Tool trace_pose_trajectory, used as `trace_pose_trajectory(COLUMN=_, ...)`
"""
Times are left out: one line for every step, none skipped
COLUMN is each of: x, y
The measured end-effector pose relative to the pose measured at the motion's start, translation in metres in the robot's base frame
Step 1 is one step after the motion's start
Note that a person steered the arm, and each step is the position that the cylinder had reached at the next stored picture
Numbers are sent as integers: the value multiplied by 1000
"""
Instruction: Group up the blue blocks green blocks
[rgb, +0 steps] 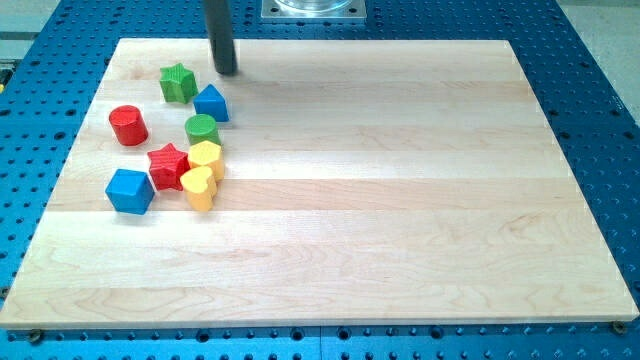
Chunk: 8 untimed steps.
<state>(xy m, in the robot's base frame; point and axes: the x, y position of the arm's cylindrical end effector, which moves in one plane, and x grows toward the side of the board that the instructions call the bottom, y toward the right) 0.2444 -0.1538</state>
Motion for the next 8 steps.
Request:
trace_pose_trajectory(x=-6, y=-42)
trace_pose_trajectory(x=36, y=-4)
trace_pose_trajectory(x=51, y=43)
trace_pose_trajectory(x=11, y=-30)
trace_pose_trajectory(x=38, y=-68)
trace_pose_trajectory(x=73, y=13)
trace_pose_trajectory(x=59, y=0)
trace_pose_trajectory(x=101, y=-39)
